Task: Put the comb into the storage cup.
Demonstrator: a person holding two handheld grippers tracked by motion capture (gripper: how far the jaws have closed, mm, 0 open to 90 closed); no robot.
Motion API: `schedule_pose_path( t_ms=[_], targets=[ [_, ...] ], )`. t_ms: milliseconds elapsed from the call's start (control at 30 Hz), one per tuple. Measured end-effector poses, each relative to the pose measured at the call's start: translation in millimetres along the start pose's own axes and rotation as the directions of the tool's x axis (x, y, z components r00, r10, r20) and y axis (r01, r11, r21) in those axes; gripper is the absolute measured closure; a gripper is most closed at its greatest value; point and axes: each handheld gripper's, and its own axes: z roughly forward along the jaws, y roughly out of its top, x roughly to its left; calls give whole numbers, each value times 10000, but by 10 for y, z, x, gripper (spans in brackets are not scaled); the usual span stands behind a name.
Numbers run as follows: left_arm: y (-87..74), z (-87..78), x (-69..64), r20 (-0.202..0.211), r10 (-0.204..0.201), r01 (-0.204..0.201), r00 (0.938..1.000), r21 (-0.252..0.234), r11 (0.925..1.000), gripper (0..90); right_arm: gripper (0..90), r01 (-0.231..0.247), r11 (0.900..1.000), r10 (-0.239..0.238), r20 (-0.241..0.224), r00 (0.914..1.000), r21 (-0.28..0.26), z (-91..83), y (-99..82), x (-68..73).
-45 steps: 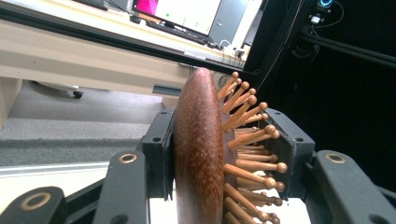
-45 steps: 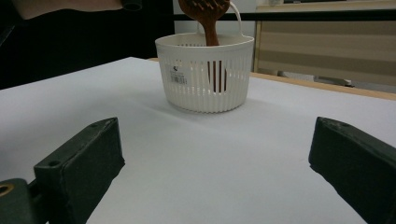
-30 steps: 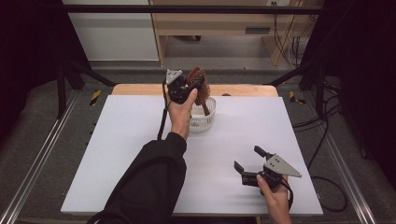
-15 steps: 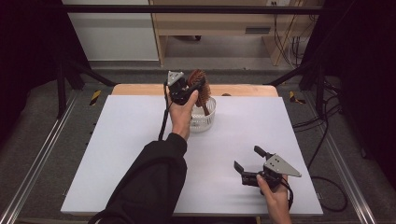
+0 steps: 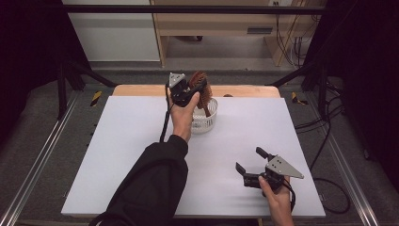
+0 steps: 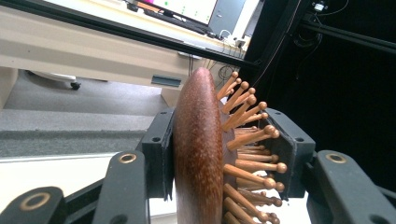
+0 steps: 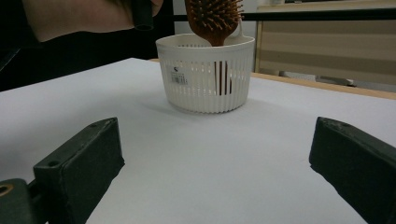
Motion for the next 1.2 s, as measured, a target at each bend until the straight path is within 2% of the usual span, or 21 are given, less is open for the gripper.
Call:
schedule_pose_path(
  t_ms=[367, 767, 1200],
  targets=[
    [8, -22, 50, 48, -12, 12, 10000, 108, 9999, 487, 31, -9, 10000, 9, -4, 10000, -2, 0, 0, -1],
    [10, -100, 200, 98, 0, -3, 10000, 340, 9994, 476, 31, -63, 10000, 63, -5, 10000, -20, 2, 0, -6],
    [-10, -154, 309, 191, -108, 100, 9998, 372, 9993, 466, 30, -69, 10000, 69, -16, 10000, -17, 4, -2, -9]
  ],
)
